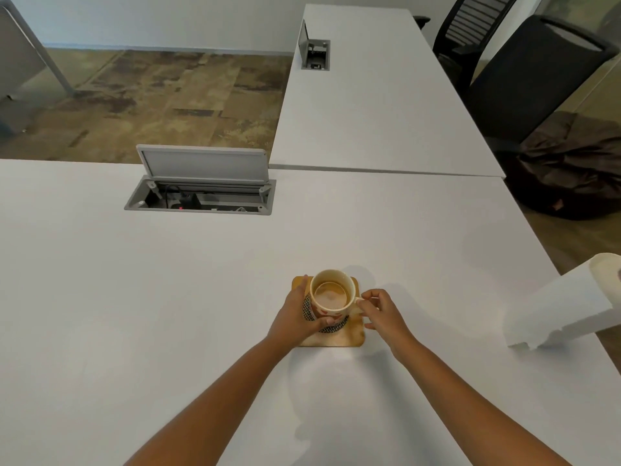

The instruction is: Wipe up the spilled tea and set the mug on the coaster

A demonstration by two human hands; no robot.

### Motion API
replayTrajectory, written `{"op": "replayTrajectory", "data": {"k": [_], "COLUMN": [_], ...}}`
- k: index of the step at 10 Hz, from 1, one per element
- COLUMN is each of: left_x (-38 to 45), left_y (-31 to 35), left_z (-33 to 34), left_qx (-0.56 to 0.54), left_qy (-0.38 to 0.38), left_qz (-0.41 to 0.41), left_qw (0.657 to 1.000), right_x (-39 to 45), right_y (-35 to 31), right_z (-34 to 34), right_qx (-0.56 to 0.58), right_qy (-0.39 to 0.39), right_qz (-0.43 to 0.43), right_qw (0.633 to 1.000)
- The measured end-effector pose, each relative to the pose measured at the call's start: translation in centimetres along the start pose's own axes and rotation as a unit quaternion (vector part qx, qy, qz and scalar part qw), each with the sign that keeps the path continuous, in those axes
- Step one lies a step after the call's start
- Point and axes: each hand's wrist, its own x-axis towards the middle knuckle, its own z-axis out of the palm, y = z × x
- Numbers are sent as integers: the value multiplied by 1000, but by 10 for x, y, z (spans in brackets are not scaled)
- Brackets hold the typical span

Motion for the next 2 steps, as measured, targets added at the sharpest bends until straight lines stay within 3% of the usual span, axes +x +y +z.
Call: {"op": "replayTrajectory", "data": {"k": [2], "left_x": [-8], "left_y": [-6], "left_z": [-9], "left_qx": [71], "left_qy": [26], "left_qz": [-50], "left_qw": [996], "right_x": [-8], "right_y": [-2], "right_z": [-7], "right_qx": [-165], "right_qy": [69], "right_qz": [-124], "right_qw": [976]}}
